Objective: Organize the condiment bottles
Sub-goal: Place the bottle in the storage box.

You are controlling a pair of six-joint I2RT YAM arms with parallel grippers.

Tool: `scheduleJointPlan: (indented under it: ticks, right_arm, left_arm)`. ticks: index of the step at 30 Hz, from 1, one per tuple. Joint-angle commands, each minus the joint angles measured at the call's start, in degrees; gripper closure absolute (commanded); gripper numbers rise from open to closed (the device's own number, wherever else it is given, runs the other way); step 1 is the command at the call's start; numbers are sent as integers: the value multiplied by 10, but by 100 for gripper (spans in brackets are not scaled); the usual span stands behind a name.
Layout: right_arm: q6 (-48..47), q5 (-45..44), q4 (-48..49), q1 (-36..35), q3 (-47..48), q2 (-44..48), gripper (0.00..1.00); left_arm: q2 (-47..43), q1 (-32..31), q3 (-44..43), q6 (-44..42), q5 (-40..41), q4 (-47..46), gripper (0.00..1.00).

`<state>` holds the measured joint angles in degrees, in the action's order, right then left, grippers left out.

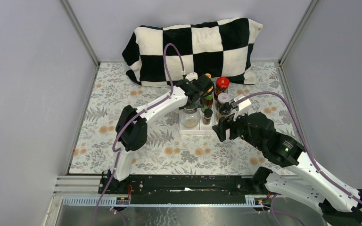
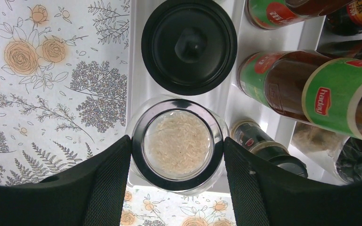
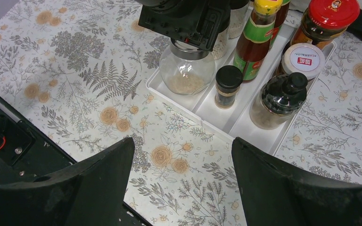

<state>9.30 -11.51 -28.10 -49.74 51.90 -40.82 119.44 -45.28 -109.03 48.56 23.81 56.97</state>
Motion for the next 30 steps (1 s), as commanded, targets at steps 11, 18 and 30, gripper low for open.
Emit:
scheduleJointPlan:
  ticks: [11, 18, 30]
  right_arm:
    - [0, -2, 5, -4, 15, 2, 17]
    - [0, -1, 5, -5, 14, 4, 17]
    - [5, 9, 11, -4, 7, 0, 17]
  left_arm:
    - [-28, -18, -4, 33, 15, -61, 61]
    - [-46, -32, 9, 36, 23, -64, 61]
    - [-102, -44, 115, 46, 24, -105, 61]
